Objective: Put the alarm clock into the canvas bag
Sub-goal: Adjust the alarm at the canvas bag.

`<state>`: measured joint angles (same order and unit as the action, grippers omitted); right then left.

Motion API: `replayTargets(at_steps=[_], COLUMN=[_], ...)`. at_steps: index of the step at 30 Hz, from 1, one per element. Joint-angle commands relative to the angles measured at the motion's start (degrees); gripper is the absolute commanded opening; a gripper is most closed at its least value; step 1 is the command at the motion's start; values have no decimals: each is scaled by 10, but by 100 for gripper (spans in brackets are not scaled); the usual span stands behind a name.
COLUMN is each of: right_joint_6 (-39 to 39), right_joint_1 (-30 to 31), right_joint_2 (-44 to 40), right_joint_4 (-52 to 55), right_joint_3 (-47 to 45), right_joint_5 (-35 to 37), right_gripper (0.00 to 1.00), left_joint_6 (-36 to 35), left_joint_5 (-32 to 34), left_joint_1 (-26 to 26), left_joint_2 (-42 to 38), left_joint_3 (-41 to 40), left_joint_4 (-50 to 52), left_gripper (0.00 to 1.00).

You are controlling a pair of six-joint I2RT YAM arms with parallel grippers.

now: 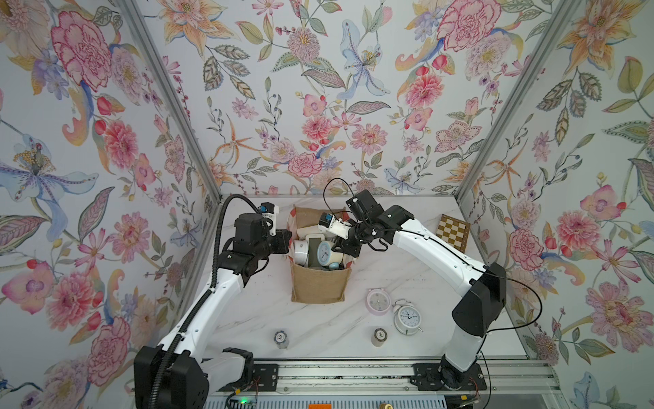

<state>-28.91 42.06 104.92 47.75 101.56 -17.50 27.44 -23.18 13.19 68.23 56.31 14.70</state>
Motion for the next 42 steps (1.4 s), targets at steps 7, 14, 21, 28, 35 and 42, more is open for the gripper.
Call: replayTargets(at_steps=[7,14,21,28,35,42], right_joint_6=[-9,2,15,22,57,113], right_joint_1=[25,31,33,26,8,-15], right_joint_2=[94,145,114,36,-53,-138], right_joint_4=[2,2,-4,-10,-46,-80], right_joint_3=[38,89,102,54,-14,-108], right_joint_5=[-19,-24,-35,-19,2,88], right_gripper=[26,26,28,32,50,66], left_joint_6=[-4,-7,-5,-7,-12,-20], left_joint_5=[-2,4,-3,-2,-2,1], left_joint_1=[5,5,4,5,4,4], left_joint_2=[-5,-12,-5,0,6,14], left_joint_3=[6,5,6,5,10,13], left_joint_4=[-59,-53,-59,-62,-64,-59], left_gripper=[0,0,0,0,0,0])
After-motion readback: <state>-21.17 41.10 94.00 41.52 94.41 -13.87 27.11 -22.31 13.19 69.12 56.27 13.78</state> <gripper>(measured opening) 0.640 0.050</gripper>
